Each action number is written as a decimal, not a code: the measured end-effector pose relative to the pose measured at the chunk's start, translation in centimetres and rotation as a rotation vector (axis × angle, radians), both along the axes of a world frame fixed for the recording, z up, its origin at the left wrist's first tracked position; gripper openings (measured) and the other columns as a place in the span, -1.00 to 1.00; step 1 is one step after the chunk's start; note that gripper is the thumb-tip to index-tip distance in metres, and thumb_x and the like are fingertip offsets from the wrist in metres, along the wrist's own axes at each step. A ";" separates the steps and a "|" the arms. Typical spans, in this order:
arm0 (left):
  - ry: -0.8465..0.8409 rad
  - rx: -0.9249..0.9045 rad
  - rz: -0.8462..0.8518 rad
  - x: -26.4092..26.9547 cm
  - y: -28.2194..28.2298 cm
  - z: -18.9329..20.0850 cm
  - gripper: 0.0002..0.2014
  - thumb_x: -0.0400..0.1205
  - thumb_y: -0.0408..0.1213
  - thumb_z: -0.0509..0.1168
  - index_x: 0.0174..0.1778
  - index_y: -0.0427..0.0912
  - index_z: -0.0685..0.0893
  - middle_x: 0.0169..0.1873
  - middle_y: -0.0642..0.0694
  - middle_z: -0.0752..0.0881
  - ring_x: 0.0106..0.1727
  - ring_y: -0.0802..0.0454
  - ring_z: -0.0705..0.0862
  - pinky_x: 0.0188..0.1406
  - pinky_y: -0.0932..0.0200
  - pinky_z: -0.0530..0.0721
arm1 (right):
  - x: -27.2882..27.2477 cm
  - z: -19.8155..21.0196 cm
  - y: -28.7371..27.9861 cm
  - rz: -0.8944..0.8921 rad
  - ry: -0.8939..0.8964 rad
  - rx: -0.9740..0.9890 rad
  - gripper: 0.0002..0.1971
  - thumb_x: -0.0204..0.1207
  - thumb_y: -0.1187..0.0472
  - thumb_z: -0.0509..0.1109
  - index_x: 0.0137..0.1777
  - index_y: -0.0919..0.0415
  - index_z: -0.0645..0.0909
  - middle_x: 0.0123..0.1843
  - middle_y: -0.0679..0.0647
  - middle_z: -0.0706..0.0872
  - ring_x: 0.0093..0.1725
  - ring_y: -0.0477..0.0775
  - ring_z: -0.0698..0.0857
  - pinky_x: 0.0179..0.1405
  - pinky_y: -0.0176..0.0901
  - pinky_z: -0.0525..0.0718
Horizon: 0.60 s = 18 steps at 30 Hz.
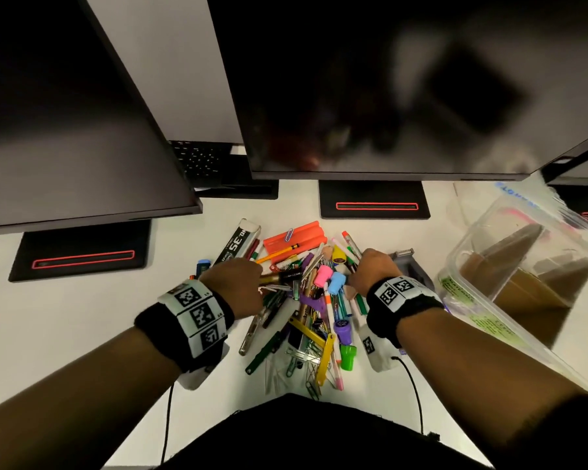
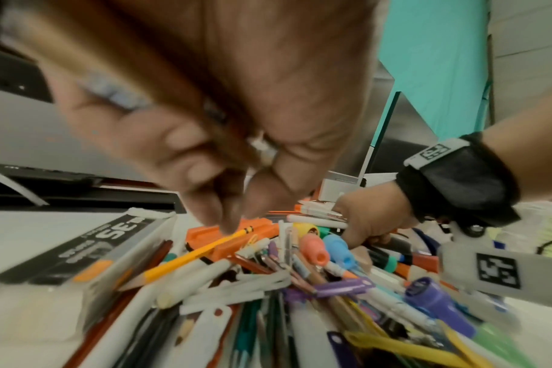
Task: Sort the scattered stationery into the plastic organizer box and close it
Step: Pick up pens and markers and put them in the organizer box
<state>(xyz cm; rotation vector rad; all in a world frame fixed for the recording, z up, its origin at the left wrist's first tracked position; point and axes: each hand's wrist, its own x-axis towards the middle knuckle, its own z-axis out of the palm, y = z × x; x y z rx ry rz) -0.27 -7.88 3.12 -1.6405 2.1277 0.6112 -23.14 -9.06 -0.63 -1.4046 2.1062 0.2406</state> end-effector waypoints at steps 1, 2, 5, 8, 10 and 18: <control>0.051 -0.030 0.020 0.0 -0.5 0.0 -0.74 0.54 -0.17 0.23 0.11 -0.15 0.58 0.10 -0.13 0.65 0.09 -0.11 0.65 -0.01 0.12 0.60 | -0.2 -0.1 0.1 -0.011 -0.005 0.003 -0.57 0.47 0.05 0.44 0.21 0.30 0.48 0.22 0.23 0.67 0.19 0.22 0.66 0.05 -0.06 0.63; 0.088 -0.056 0.031 -0.1 -1.1 -0.2 -0.76 0.54 -0.13 0.23 0.08 -0.13 0.56 0.09 -0.13 0.64 0.05 -0.10 0.64 -0.03 0.12 0.59 | -0.4 0.0 0.1 -0.020 -0.007 0.004 -0.56 0.46 0.03 0.44 0.21 0.30 0.49 0.22 0.23 0.66 0.19 0.21 0.66 0.03 -0.08 0.62; 0.126 -0.084 0.059 -0.4 -2.6 -1.8 -0.66 0.57 -0.08 0.25 0.23 -0.13 0.50 0.18 -0.13 0.58 0.14 -0.12 0.63 0.07 0.08 0.61 | -0.8 0.2 0.2 -0.085 -0.026 -0.044 -0.59 0.45 0.03 0.43 0.16 0.31 0.53 0.16 0.24 0.69 0.09 0.21 0.66 -0.11 -0.14 0.55; 0.075 -0.044 0.078 -0.6 -3.4 -3.5 -0.55 0.56 -0.07 0.31 0.33 -0.16 0.46 0.26 -0.19 0.56 0.22 -0.15 0.64 0.16 0.03 0.63 | -1.3 0.7 0.4 -0.186 -0.085 -0.143 -0.67 0.43 0.09 0.39 0.09 0.30 0.56 0.05 0.23 0.71 -0.11 0.17 0.60 -0.16 -0.16 0.54; 0.019 -0.035 0.044 -0.8 -3.6 -4.4 -0.55 0.57 -0.03 0.30 0.32 -0.16 0.48 0.26 -0.22 0.56 0.21 -0.17 0.65 0.17 0.01 0.63 | -1.7 1.0 0.6 -0.214 -0.118 -0.159 -0.73 0.44 0.15 0.37 0.06 0.31 0.58 0.00 0.24 0.71 -0.15 0.16 0.58 -0.17 -0.17 0.53; -0.079 -0.036 -0.030 -2.0 -3.2 -5.8 -0.65 0.62 -0.28 0.21 0.34 -0.16 0.53 0.26 -0.22 0.59 0.24 -0.16 0.64 0.18 0.01 0.68 | -1.0 0.0 1.9 -0.038 0.038 -0.026 -0.64 0.58 0.26 0.24 0.34 0.40 0.41 0.35 0.30 0.61 0.33 0.25 0.61 0.26 -0.04 0.58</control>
